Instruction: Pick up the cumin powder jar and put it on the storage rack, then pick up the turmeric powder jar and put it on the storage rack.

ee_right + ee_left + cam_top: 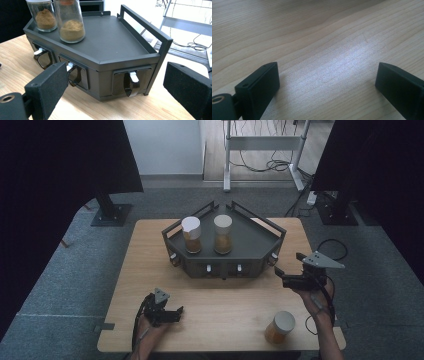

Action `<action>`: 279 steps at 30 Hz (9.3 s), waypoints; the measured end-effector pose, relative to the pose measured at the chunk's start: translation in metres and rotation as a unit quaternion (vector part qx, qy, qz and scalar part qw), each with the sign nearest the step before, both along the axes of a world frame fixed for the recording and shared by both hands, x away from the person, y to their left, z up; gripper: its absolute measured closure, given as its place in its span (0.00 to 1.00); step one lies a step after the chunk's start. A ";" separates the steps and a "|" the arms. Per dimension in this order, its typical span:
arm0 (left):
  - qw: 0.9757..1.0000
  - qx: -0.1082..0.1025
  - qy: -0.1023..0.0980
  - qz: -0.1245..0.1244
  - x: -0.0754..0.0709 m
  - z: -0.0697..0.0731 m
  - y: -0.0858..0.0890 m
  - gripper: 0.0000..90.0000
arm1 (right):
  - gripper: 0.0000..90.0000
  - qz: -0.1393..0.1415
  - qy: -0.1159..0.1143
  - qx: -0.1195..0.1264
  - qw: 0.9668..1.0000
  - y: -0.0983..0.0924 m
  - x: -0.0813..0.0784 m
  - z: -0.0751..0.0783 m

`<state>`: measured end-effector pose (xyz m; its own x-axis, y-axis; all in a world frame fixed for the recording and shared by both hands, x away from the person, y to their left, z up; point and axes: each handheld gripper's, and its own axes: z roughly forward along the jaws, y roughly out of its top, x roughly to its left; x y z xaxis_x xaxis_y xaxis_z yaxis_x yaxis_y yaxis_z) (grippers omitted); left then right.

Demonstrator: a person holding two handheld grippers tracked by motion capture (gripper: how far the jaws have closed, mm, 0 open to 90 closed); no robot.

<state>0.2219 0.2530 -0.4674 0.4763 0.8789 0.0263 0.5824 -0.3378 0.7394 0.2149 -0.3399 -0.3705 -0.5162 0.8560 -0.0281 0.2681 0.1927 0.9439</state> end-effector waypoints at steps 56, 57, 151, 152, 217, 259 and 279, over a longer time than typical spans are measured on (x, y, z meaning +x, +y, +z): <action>1.000 0.000 0.000 0.000 0.000 0.000 0.000 0.05 | 0.07 -0.049 0.065 -0.015 0.997 -0.016 -0.016 -0.052; 1.000 0.000 0.000 0.000 0.000 0.000 0.000 0.05 | 0.07 -0.050 0.066 -0.015 0.996 -0.016 -0.017 -0.053; 1.000 0.000 0.000 0.000 0.000 0.000 0.000 0.05 | 0.08 -0.062 0.081 -0.040 0.994 -0.007 -0.037 -0.078; 1.000 0.000 0.000 0.001 0.000 0.000 0.000 0.05 | 0.08 -0.063 0.079 -0.040 0.994 -0.007 -0.038 -0.078; 1.000 0.000 -0.001 0.000 0.000 0.000 0.000 0.05 | 0.08 -0.019 0.030 -0.032 0.999 -0.003 -0.083 -0.027; 1.000 0.000 -0.001 -0.001 0.000 0.000 0.000 0.05 | 0.08 0.052 0.007 -0.037 0.998 0.023 -0.117 -0.025; 1.000 0.000 0.000 -0.001 0.000 0.000 0.000 0.05 | 0.11 0.047 0.018 -0.045 0.998 0.025 -0.121 -0.042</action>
